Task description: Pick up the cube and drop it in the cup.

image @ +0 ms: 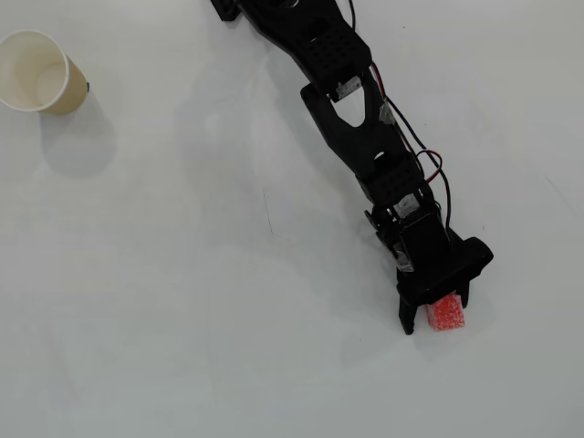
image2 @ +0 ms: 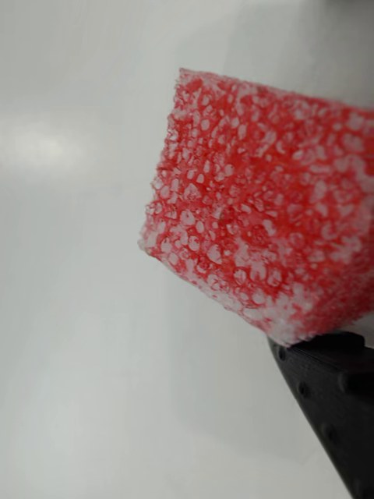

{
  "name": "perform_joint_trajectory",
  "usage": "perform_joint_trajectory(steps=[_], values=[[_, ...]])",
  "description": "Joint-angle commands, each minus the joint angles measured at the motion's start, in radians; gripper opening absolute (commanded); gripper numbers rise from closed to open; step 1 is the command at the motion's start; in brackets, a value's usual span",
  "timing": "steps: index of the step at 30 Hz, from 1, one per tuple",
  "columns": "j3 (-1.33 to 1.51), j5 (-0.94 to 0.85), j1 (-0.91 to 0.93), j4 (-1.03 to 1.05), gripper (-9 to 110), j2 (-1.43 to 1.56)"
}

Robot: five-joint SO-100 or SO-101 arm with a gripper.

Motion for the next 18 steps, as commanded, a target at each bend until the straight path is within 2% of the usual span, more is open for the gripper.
perform_joint_trajectory(steps=[1,16,18], values=[[-0.144,0.003,0.003,-0.032,37,0.063],[-0.146,0.003,0.005,-0.026,36,0.067],[-0.144,0.003,0.003,-0.023,33,0.071]])
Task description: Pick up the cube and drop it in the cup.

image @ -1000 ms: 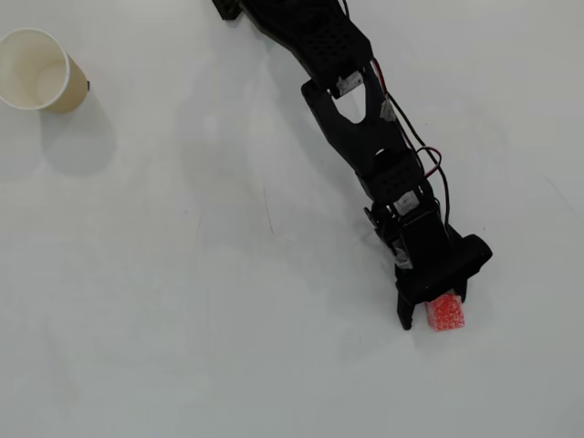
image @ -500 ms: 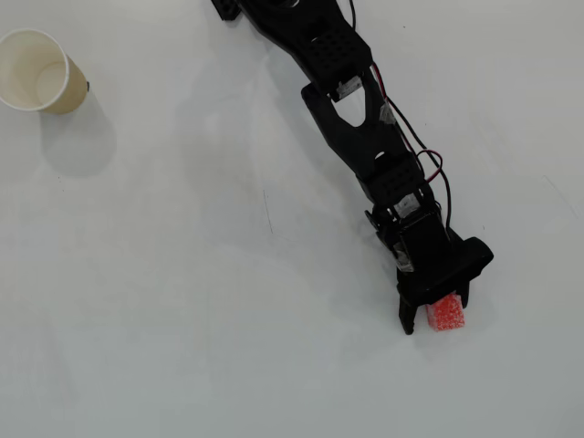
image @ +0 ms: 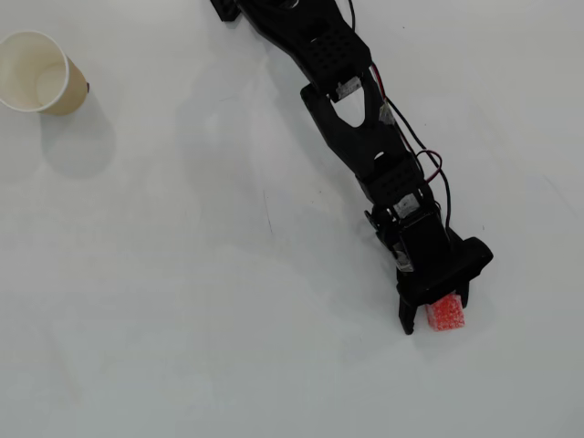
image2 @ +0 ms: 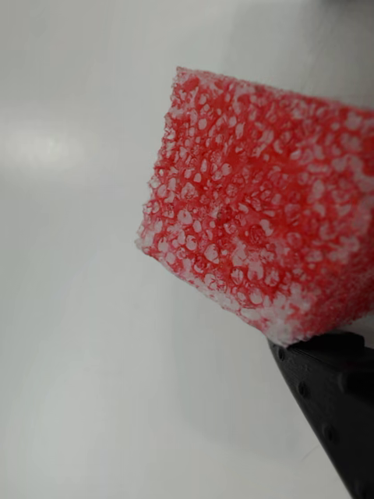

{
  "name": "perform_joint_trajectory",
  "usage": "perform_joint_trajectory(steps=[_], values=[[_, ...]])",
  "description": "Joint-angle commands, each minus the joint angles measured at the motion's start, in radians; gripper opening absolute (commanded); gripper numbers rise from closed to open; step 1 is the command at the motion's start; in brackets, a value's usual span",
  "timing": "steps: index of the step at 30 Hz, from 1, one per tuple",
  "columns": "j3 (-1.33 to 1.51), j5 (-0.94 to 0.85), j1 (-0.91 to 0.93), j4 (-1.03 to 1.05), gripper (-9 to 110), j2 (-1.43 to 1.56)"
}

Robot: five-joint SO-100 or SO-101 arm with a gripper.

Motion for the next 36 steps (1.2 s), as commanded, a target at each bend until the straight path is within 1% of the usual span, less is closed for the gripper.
perform_joint_trajectory(steps=[1,3,10,19,29,36], values=[[-0.143,0.003,0.002,-0.023,31,0.072],[-0.143,0.003,0.002,-0.025,26,0.072],[-0.144,0.002,0.003,-0.026,18,0.075],[-0.14,0.002,-0.002,-0.018,15,0.081],[-0.135,0.003,-0.008,-0.014,15,0.091],[-0.052,0.003,-0.015,0.0,15,0.201]])
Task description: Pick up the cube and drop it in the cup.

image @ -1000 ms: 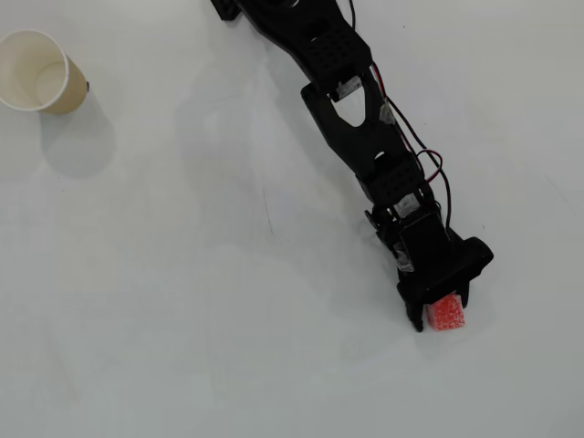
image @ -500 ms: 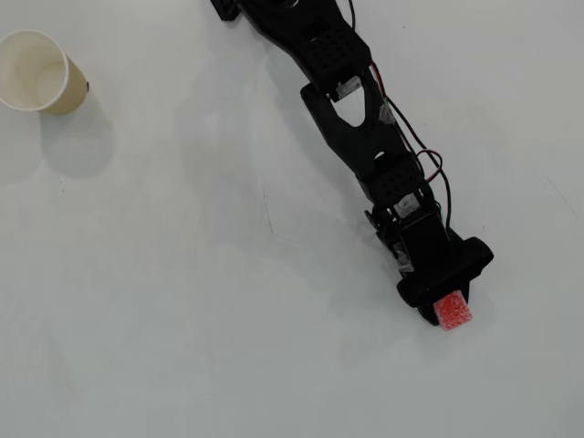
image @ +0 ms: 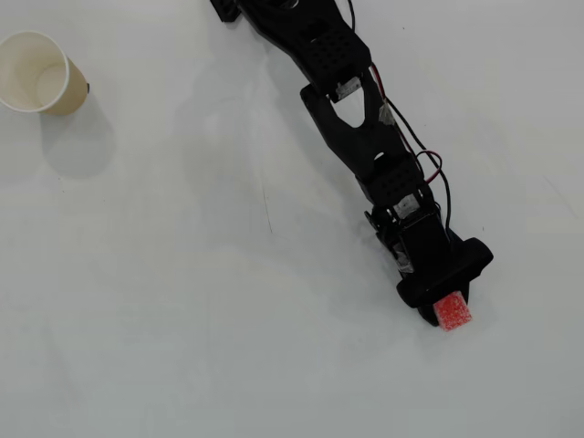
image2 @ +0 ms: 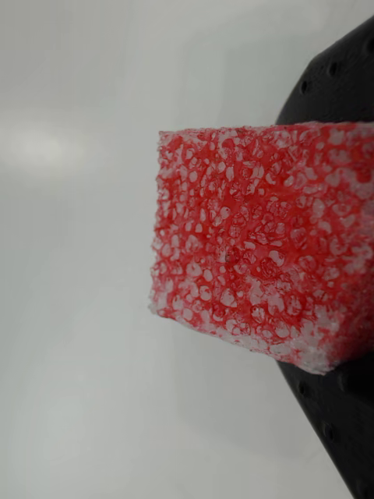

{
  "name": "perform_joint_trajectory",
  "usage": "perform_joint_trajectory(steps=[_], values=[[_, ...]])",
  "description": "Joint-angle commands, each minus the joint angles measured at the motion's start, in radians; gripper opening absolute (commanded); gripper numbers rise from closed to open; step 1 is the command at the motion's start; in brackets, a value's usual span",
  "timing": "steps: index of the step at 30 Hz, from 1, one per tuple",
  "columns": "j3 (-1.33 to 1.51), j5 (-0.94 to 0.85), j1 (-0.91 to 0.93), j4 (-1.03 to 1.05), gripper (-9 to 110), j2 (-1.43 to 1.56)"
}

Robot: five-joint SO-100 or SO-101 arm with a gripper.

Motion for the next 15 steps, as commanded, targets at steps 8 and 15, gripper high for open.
perform_joint_trajectory(steps=[8,15], values=[[0.149,0.012,-0.029,0.006,15,0.417],[0.334,0.012,-0.037,-0.011,15,0.611]])
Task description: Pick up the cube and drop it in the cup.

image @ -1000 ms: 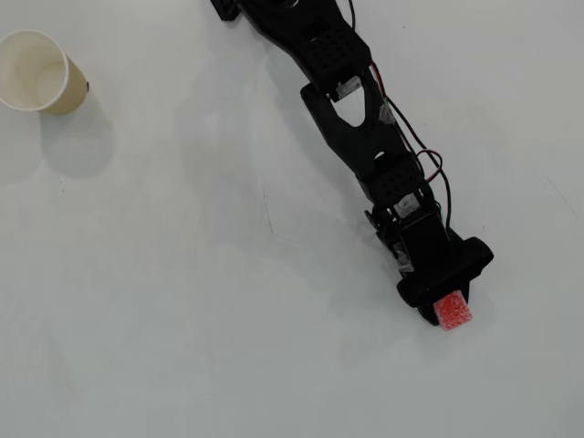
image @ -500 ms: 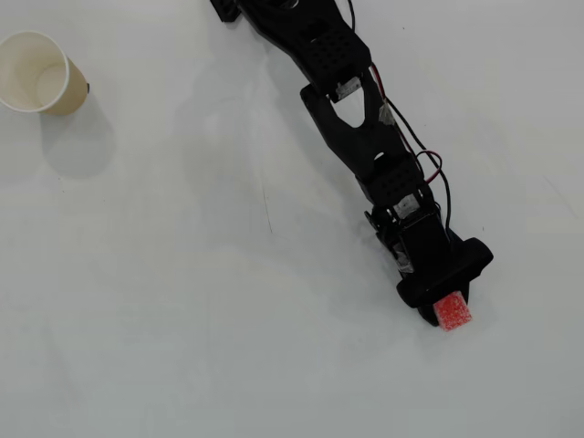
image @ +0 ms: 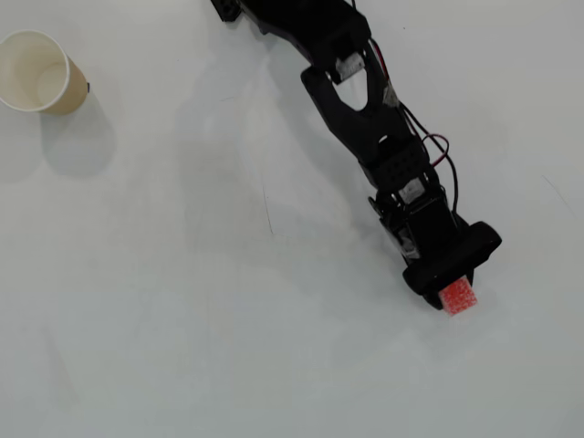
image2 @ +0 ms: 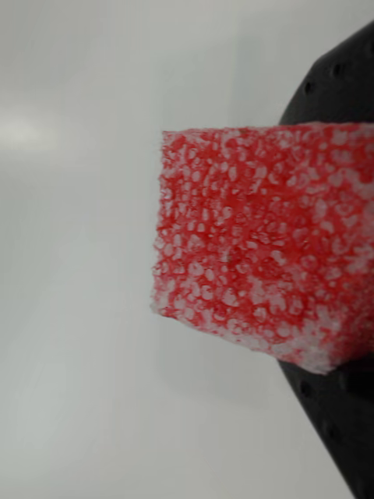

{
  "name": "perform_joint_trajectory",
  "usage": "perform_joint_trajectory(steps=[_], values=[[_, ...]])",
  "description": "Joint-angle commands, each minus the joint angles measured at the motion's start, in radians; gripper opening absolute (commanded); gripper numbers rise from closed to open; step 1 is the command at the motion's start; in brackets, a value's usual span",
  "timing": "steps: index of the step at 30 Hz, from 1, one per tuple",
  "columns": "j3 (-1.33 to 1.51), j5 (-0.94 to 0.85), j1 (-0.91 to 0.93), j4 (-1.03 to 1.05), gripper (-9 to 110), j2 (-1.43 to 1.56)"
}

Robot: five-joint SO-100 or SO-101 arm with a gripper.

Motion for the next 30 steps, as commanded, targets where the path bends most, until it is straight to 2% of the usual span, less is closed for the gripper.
perform_joint_trajectory(steps=[1,20,30], values=[[0.028,0.003,-0.005,-0.023,15,0.341],[0.601,0.003,-0.012,-0.086,15,0.876],[0.919,0.003,0.052,-0.063,15,1.256]])
